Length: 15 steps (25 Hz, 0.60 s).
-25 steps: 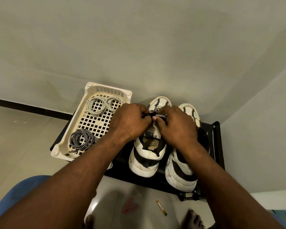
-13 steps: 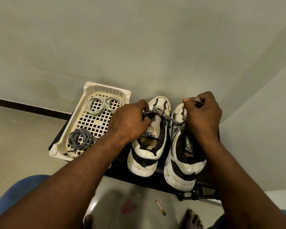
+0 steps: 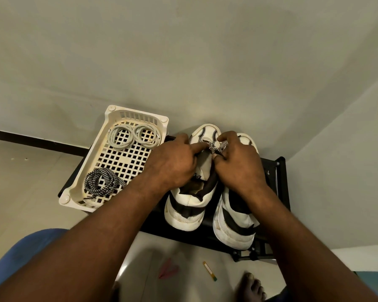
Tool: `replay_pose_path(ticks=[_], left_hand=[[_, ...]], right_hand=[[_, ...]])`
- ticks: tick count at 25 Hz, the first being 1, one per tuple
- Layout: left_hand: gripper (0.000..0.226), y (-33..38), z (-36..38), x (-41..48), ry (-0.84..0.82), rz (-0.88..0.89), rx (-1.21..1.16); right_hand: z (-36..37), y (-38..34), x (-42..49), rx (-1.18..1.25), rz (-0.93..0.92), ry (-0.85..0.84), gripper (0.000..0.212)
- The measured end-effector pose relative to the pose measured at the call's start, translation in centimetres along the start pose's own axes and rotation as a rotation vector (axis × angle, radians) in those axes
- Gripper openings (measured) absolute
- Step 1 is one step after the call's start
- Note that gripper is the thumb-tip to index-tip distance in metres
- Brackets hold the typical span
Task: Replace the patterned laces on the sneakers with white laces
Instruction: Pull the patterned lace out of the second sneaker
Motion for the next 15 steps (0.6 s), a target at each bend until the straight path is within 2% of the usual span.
replay_pose_path(ticks=[4,11,15], left_hand=[[0.057,0.9,0.3,0.1,-0.04,0.001,0.112],[0.059,1.7,0.0,0.2,0.032,0.022,0.166],[0.059,1.7,0.5,0.4,-0.008,-0.024,0.092]], right_hand=[[-0.4,0.7,0.2,0.148,0.038,-0.065,0.029],[-0.4,0.4,-0.2,0.042,-0.09,0.005,0.028],[-0.3,0.1,-0.6,0.053,-0.126,0.041,0.026]])
Point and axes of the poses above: each hand's wrist, its own x-axis towards the middle knuckle, its own z-axis out of the palm, y = z × x, the point moved 2 cm from there along x, towards the middle knuckle, and after that the axes turned 13 degrees about z, right-handed, at the moved point
